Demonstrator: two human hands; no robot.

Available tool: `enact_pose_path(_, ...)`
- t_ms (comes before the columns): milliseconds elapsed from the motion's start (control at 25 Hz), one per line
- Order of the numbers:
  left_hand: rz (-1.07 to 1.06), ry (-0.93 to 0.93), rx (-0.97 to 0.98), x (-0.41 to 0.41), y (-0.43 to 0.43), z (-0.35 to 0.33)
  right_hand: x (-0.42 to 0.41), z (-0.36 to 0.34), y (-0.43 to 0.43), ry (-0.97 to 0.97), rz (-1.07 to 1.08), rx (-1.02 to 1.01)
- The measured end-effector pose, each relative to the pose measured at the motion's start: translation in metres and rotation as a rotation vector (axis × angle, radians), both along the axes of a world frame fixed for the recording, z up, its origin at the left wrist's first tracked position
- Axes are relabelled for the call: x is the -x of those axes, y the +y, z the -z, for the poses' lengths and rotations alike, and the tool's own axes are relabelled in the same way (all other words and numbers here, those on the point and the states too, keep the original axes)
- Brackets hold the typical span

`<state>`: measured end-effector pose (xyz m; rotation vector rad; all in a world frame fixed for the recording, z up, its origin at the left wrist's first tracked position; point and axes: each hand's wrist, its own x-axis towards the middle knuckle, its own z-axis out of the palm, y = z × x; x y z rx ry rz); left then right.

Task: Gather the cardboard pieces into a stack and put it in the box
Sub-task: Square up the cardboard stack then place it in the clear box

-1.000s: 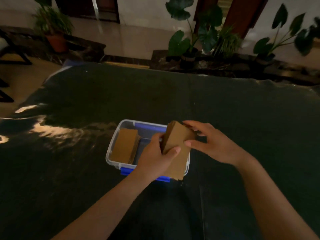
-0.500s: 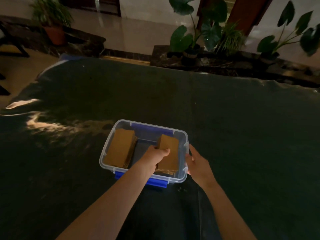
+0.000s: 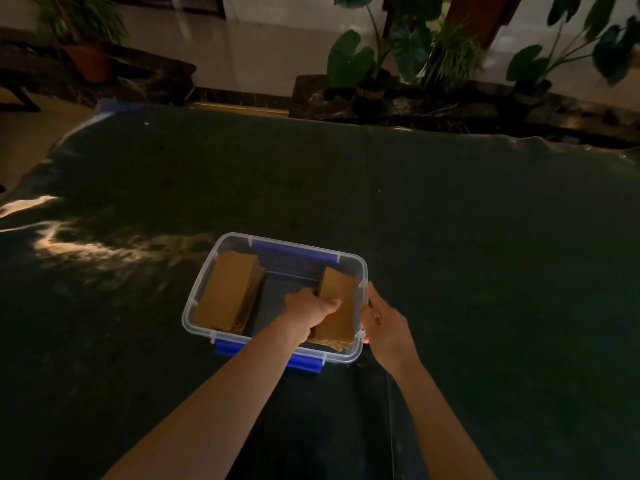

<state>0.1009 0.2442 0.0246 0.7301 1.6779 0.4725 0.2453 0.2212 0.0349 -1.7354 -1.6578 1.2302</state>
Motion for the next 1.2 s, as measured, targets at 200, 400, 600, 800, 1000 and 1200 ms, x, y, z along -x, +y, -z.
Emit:
enact_pose_path(200,0.260,0.197,-0.151,0.003,-0.006,0.008,-0.005,-0.001,-0.008,0.036,-0.004,0.008)
enact_pose_path(400,0.372,0.304,-0.343,0.007,-0.012,0.007,-0.009,-0.004,-0.013,0.081,-0.017,-0.002)
enact_pose_path(600,0.475,0.354,-0.337,0.005,-0.015,0.011,-0.008,0.002,-0.015,0.138,0.024,0.006)
enact_pose_path(800,0.539,0.439,-0.273,0.000,-0.012,0.011,-0.008,0.009,-0.017,0.166,0.076,0.002)
enact_pose_path(1000,0.560,0.498,-0.255,-0.004,-0.012,0.013,-0.009,0.017,-0.017,0.214,0.090,0.003)
enact_pose_path(1200,0.487,0.405,-0.202,0.002,-0.015,0.008,-0.011,0.024,-0.023,0.326,0.105,0.029)
